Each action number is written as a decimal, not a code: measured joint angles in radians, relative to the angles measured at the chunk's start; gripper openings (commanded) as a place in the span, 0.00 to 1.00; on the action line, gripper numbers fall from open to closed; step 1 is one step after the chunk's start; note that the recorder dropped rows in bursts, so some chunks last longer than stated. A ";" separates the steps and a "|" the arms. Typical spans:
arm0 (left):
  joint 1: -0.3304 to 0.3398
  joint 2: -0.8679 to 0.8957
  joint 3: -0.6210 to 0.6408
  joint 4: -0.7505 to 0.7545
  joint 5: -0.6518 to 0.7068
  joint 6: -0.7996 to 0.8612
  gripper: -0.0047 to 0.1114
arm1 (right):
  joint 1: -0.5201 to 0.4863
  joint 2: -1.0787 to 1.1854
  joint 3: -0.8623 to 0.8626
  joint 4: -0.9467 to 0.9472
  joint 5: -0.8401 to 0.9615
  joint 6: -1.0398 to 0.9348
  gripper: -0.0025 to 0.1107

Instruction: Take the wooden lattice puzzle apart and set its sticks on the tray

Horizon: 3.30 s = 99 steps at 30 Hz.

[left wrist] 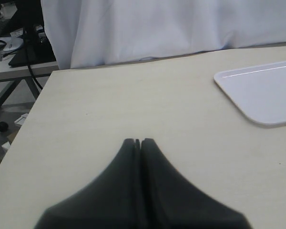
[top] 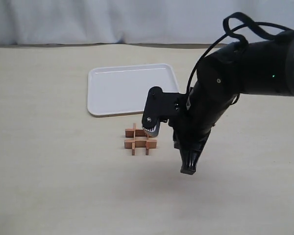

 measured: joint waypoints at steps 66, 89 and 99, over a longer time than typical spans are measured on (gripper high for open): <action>0.000 0.000 0.000 0.000 0.000 0.000 0.04 | 0.000 0.152 -0.009 0.160 -0.363 -0.389 0.34; 0.000 0.000 0.000 0.000 0.000 0.000 0.04 | 0.000 0.231 -0.009 0.234 -0.426 -0.389 0.33; 0.000 0.000 0.000 0.000 0.000 0.000 0.04 | 0.000 0.245 -0.009 0.238 -0.418 -0.322 0.06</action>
